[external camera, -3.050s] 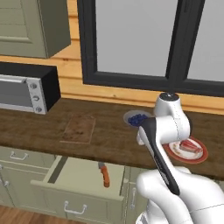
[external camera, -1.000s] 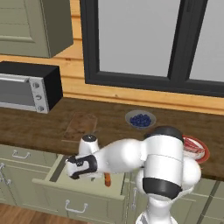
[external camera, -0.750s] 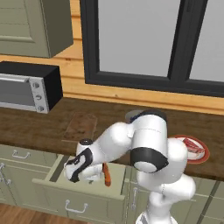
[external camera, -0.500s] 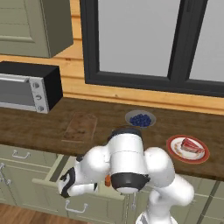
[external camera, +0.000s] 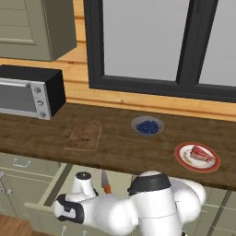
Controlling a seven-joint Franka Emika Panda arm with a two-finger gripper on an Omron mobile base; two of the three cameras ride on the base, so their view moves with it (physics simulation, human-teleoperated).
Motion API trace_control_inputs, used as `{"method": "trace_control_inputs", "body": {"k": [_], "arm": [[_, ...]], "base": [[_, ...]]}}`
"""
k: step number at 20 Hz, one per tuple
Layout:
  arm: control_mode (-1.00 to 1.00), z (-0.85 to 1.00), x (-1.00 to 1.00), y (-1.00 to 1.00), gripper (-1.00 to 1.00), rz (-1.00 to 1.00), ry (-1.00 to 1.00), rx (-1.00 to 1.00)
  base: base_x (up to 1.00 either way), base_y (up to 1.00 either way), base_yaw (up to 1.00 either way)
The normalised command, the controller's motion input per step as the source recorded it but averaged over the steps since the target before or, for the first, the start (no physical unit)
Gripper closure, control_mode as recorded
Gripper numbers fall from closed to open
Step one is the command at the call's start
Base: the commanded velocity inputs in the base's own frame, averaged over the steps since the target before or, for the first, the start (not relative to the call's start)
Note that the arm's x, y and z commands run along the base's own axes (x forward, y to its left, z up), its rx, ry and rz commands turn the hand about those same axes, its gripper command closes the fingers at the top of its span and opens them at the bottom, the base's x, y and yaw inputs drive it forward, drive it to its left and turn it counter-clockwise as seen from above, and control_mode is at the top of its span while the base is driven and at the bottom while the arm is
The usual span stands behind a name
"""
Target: Pick up the knife from the drawer and place it on the cutting board. Then place the meat from the plate to the cutting board.
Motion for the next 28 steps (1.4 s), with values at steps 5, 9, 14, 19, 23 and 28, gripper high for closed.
{"method": "trace_control_inputs", "body": {"k": [5,9,14,19,23,28], "arm": [[-1.0,0.84,-1.0,0.96,-1.0,0.0,0.19,0.03],[-1.0,1.0,-0.55,0.27,-1.0,-0.02,-0.08,-0.02],[-1.0,1.0,-0.09,-0.66,-1.0,-0.04,-0.31,-0.05],[-1.0,1.0,0.0,-1.0,-1.0,-0.02,-0.14,-0.02],[-1.0,0.65,0.0,-0.98,-1.0,0.0,-0.05,-0.1],[-1.0,0.03,0.08,-0.43,-1.0,0.0,0.03,-0.14]], "base": [[0.0,0.0,0.0],[0.0,0.0,0.0],[0.0,0.0,0.0],[0.0,0.0,0.0],[0.0,0.0,0.0],[0.0,0.0,0.0]]}}
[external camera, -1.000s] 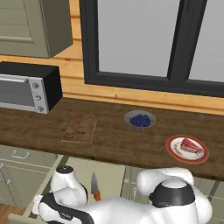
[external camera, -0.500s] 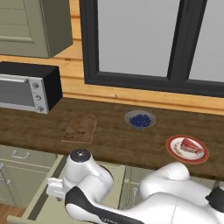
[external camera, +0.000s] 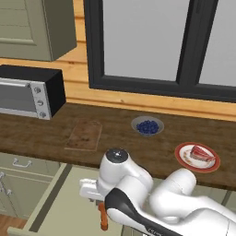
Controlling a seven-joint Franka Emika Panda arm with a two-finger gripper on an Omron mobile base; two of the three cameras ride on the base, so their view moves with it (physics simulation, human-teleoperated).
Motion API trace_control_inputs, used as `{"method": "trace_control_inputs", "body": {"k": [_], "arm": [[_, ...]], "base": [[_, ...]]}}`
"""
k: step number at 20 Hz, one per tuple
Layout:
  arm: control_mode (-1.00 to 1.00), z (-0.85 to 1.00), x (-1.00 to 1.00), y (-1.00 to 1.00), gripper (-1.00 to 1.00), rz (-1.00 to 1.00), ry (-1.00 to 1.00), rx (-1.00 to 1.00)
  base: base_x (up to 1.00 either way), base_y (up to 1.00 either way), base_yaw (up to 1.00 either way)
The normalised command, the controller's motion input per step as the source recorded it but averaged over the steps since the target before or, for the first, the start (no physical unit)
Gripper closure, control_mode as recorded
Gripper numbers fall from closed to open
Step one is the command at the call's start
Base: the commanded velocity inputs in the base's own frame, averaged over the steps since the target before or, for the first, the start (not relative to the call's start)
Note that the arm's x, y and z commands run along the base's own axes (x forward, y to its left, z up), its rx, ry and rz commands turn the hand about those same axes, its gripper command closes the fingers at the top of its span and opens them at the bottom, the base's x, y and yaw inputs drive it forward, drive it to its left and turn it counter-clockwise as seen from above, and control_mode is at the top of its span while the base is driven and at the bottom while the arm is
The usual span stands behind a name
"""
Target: Pick up the knife from the drawer and place it on the cutting board. Then place the meat from the plate to the cutting board.
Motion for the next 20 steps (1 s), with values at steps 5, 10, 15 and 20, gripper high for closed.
{"method": "trace_control_inputs", "body": {"k": [5,10,15,20], "arm": [[-1.0,-0.07,0.05,-0.09,-1.0,0.18,0.04,-0.13],[-1.0,-0.07,0.18,0.0,-1.0,0.29,0.09,-0.11],[-1.0,-0.26,0.03,0.0,-1.0,0.3,0.0,-0.11],[-1.0,-0.27,0.06,0.0,-1.0,0.28,0.0,-0.13]], "base": [[0.0,0.0,0.0],[0.0,0.0,0.0],[0.0,0.0,0.0],[0.0,0.0,0.0]]}}
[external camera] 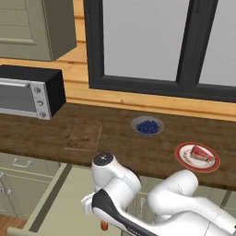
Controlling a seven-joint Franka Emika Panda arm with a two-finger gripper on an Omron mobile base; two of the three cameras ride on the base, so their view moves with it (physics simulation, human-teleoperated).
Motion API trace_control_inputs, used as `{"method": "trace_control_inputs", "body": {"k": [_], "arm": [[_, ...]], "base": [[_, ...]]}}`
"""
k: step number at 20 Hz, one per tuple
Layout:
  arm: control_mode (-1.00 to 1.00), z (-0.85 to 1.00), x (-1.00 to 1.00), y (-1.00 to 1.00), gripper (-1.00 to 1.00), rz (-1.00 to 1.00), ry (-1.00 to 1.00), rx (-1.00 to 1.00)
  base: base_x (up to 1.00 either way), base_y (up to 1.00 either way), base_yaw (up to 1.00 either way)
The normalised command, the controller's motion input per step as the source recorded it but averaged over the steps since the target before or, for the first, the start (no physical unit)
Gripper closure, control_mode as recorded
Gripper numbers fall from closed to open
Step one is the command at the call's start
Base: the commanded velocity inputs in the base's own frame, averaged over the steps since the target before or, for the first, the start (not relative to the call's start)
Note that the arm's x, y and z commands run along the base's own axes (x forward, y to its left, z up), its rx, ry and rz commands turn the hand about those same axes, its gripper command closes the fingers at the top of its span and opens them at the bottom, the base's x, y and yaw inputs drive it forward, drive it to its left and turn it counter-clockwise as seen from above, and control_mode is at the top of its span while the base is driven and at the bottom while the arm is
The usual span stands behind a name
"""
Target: Pick up the knife from the drawer and place it on the cutting board. Then place the meat from the plate to the cutting board.
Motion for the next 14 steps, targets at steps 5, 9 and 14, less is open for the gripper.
{"method": "trace_control_inputs", "body": {"k": [5,9,14], "arm": [[-1.0,-0.12,0.17,0.0,-1.0,0.04,-0.02,-0.02],[-1.0,-0.26,0.23,0.0,-1.0,0.0,-0.02,0.0],[-1.0,-0.31,0.27,0.02,-1.0,0.0,0.0,0.0]], "base": [[0.0,0.0,0.0],[0.0,0.0,0.0],[0.0,0.0,0.0]]}}
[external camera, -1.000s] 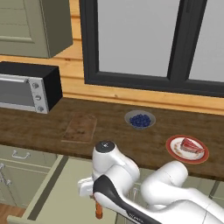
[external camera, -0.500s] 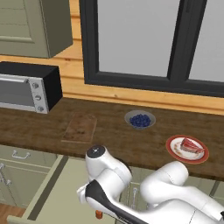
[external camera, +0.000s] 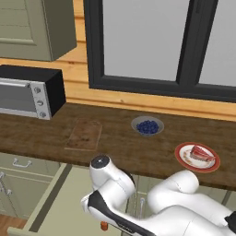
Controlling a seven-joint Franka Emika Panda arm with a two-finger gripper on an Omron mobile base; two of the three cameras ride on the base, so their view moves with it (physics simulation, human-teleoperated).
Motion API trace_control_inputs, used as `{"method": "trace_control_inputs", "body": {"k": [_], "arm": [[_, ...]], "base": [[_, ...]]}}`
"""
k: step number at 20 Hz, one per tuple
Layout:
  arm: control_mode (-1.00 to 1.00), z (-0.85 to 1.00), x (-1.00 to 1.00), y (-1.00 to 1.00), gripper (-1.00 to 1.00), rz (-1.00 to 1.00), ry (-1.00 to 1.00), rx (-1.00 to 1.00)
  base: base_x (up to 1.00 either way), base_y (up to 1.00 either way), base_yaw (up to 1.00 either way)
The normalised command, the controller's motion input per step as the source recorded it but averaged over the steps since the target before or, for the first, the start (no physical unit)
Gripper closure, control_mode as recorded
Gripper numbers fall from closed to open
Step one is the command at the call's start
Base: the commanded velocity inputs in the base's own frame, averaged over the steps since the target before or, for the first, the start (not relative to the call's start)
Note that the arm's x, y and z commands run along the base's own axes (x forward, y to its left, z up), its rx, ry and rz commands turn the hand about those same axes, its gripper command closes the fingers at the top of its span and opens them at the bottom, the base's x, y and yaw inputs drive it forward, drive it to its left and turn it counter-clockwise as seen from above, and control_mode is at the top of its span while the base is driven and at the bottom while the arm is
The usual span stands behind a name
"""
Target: Pick up the knife from the drawer and place it on the cutting board. Then place the meat from the plate to the cutting board.
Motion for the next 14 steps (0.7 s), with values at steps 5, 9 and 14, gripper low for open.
{"method": "trace_control_inputs", "body": {"k": [5,9,14], "arm": [[-1.0,-0.27,0.24,0.09,-1.0,0.0,0.0,-0.01],[-1.0,-0.3,0.19,0.18,-1.0,0.0,0.01,-0.03],[-1.0,-0.33,0.19,0.2,-1.0,0.0,0.0,-0.04]], "base": [[0.0,0.0,0.0],[0.0,0.0,0.0],[0.0,0.0,0.0]]}}
